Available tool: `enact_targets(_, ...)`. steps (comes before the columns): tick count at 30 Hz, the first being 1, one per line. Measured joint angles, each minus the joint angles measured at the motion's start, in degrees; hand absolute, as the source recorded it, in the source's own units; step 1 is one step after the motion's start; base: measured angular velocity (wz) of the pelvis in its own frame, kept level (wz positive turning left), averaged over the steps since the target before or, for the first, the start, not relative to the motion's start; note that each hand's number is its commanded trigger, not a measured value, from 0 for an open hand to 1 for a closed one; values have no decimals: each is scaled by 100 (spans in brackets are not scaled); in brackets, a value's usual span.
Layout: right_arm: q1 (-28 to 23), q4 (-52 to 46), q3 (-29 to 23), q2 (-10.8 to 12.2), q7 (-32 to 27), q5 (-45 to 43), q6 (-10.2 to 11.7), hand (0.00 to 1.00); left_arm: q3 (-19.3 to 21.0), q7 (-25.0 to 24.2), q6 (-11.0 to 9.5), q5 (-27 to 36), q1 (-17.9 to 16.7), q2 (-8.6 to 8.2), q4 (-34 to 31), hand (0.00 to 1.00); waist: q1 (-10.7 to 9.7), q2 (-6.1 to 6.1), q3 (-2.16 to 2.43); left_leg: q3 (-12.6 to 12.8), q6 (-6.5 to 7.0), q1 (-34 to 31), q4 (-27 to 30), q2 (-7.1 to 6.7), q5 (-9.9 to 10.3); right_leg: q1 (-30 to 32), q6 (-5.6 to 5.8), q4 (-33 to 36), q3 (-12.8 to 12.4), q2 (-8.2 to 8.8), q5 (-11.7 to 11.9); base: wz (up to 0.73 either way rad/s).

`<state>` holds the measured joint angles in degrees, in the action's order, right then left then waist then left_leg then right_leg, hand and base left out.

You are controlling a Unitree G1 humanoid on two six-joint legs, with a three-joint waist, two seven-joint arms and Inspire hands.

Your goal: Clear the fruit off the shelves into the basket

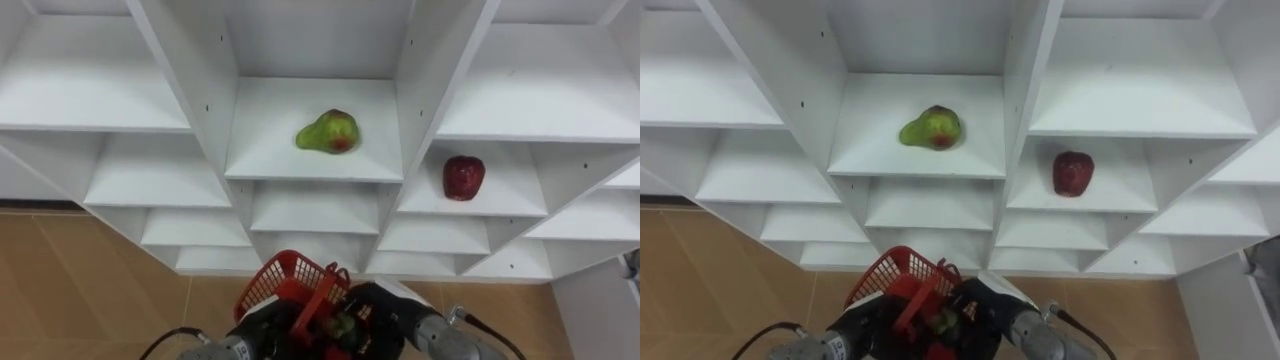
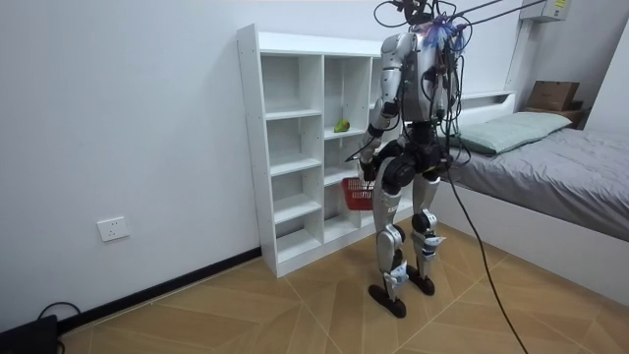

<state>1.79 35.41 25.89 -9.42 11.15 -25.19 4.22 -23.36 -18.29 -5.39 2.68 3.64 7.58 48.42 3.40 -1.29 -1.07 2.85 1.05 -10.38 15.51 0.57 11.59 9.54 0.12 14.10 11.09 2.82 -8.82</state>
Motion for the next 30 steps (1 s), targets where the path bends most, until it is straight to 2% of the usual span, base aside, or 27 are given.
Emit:
enact_targets(4, -8, 1, 51, 44, 3, 6, 2, 0, -30, -36, -1, 7, 0, -45, -19, 100, -14, -4, -2, 4, 0, -1, 1, 2, 0, 0, 0, 2, 1, 0, 0, 0)
enact_targets(10, -14, 3, 57, 52, -23, 9, 2, 0, -172, -141, 3, 9, -5, -27, -82, 100, -9, -5, -2, 7, 0, 1, 10, 3, 0, 1, 0, 14, -3, 2, 0, 0)
enact_targets(30, -17, 219, 99, 52, -60, 70, 4, 0, -209, -245, 2, 6, -7, -10, -121, 100, 2, 1, 2, 16, 4, 26, 32, 3, -3, -8, 0, 63, -13, 6, 0, 0)
